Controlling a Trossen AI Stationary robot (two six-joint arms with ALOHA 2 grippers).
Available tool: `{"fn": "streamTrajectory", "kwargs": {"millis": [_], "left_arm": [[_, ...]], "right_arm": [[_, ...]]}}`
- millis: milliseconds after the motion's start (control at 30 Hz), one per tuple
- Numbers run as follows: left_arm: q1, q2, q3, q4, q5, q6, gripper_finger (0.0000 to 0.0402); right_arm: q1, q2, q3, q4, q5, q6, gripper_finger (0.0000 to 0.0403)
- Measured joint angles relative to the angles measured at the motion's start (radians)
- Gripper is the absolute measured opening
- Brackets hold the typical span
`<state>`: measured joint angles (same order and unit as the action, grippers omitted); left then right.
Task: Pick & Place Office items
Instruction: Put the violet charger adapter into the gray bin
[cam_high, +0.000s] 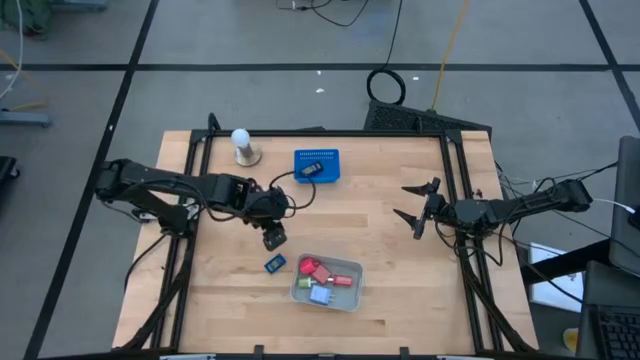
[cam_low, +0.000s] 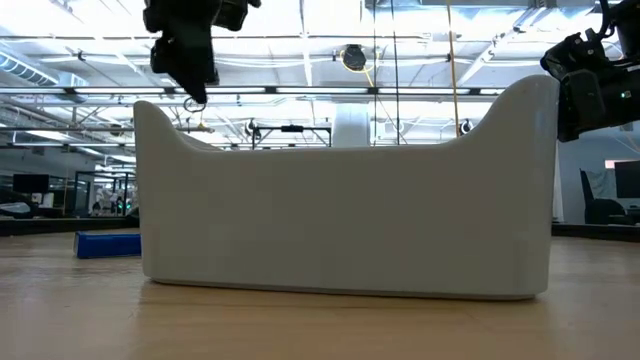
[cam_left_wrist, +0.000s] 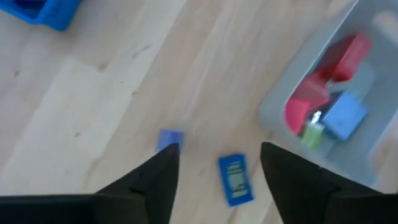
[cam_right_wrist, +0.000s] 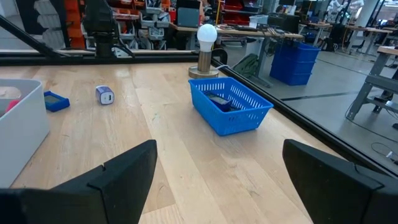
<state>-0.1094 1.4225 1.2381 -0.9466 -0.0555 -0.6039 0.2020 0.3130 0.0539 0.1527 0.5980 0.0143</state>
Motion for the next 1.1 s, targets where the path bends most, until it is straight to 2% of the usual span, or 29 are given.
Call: {"fn": "streamTrajectory", "kwargs": {"millis": [200, 400, 733, 933, 1100], "left_arm": [[0.016, -0.004, 0.0, -0.083, -0.006, 0.124, 0.0279], [0.021, -0.004, 0.0, -0.124, -0.006, 0.225, 0.0302], [0.039, -0.004, 0.0, -0.16, -0.007, 0.343, 0.0286], [0.066, 0.015, 0.0, -0.161, -0.007, 0.339, 0.0274], [0.077, 0.049, 0.0, -0.159, -0.007, 0.339, 0.0279]], "right_arm": [[0.0, 0.0, 0.0, 0.0, 0.0, 0.0, 0.0339], [0.0, 0.0, 0.0, 0.0, 0.0, 0.0, 0.0339], [0.0, 0.0, 0.0, 0.0, 0.0, 0.0, 0.0339], [0.0, 0.0, 0.0, 0.0, 0.0, 0.0, 0.0339], [0.0, 0.0, 0.0, 0.0, 0.0, 0.0, 0.0339]]}}
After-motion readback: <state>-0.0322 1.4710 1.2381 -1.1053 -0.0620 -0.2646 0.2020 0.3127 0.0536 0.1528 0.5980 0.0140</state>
